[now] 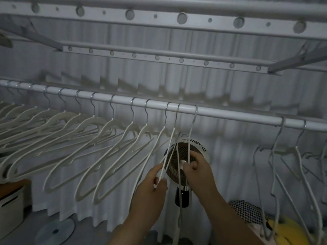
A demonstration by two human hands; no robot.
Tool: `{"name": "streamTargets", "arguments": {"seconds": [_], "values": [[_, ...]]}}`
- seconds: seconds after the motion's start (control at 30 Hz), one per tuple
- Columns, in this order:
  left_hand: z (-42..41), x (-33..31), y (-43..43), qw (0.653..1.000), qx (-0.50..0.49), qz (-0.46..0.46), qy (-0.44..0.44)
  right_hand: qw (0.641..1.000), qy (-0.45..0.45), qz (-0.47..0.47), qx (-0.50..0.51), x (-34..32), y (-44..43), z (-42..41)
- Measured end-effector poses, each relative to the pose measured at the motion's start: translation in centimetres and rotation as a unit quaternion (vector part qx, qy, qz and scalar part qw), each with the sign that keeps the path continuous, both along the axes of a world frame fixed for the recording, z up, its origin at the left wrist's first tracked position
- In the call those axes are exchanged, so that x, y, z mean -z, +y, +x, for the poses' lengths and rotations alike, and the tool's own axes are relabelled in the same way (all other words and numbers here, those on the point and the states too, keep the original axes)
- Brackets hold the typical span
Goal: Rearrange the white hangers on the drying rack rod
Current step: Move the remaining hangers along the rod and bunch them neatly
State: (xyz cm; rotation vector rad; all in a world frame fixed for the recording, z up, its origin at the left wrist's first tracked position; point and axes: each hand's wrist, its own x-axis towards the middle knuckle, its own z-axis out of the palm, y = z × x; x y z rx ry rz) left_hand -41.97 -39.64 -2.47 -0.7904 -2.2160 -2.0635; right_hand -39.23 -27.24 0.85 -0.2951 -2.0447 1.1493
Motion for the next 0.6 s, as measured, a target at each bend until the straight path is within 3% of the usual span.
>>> {"name": "streamTargets", "arguments": {"seconds": [0.6], "values": [[1.7, -0.3, 2.4, 0.999, 0.013, 0.044, 0.028, 0.999, 0.021, -0.033, 0.007, 0.6, 2.7, 2.1]]}}
